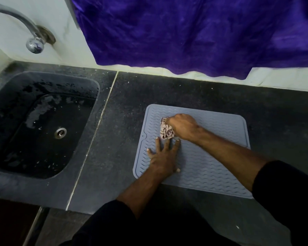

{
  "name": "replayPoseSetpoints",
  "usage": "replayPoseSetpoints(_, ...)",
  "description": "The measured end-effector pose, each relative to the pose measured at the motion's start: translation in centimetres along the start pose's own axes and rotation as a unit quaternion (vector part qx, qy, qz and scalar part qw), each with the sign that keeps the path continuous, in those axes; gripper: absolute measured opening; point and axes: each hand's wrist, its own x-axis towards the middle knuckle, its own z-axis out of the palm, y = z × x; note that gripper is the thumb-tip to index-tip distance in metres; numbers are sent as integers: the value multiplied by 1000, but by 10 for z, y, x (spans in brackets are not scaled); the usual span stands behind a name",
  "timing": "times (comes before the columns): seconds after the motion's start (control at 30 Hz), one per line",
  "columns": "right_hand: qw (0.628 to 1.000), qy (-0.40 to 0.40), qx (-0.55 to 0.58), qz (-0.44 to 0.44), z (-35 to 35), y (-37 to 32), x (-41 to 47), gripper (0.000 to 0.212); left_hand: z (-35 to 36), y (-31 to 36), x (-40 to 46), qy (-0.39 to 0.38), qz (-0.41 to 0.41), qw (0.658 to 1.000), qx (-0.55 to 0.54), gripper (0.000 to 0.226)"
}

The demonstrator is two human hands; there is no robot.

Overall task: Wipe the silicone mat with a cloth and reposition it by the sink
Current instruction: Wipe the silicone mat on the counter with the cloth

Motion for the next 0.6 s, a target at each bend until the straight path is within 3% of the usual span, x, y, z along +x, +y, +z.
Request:
replayPoseSetpoints(0.1,998,39,39,-23,2,-2,-2,39,-3,3,-1,-7,-3,1000,0,107)
replayPoseSetpoints(0.2,998,17,-1,-60,11,-3,-7,46,-3,3,1,-14,-10,1000,7,107)
replayPoseSetpoints(0.37,999,22,-41,-7,6,19,-14,39,1,1,5,-11,-9,1000,18,110)
replayPoseSetpoints(0.6,998,27,35,-55,20,23,-24,52,3,0,10,-15,-11,999,29,112)
